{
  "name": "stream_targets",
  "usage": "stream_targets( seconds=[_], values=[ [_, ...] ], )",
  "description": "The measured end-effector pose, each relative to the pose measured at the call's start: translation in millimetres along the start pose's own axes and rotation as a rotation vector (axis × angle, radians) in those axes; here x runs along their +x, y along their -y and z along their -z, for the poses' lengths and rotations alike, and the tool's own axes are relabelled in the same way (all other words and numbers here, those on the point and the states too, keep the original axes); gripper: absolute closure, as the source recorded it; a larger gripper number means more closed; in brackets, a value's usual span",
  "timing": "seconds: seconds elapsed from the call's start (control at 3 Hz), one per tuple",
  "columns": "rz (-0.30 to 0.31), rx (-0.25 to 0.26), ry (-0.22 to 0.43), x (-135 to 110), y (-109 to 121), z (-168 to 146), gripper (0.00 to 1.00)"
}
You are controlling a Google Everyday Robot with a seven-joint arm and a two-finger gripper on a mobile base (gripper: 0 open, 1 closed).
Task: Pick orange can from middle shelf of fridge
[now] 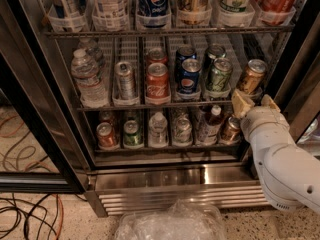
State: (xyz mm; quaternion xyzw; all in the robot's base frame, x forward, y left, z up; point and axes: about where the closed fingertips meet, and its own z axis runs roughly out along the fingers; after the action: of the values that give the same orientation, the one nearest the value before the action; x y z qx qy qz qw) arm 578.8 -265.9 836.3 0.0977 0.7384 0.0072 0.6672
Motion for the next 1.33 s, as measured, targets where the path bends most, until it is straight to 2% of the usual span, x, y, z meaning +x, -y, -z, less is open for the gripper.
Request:
stream_targets(
  seconds=[0.33, 0.67, 1.0, 1.33],
  values=[
    [-0.023, 0.019, 0.035, -1.8, 13.7, -24.9, 0.39],
    [-0.012, 0.04, 0.042, -6.3, 17.3, -34.0, 0.38],
    [-0.003, 0.046, 0.038, -9.5, 17.0, -42.4, 0.38],
    [0.011, 0.05, 0.033, -14.7, 12.8, -64.2, 0.37]
  ],
)
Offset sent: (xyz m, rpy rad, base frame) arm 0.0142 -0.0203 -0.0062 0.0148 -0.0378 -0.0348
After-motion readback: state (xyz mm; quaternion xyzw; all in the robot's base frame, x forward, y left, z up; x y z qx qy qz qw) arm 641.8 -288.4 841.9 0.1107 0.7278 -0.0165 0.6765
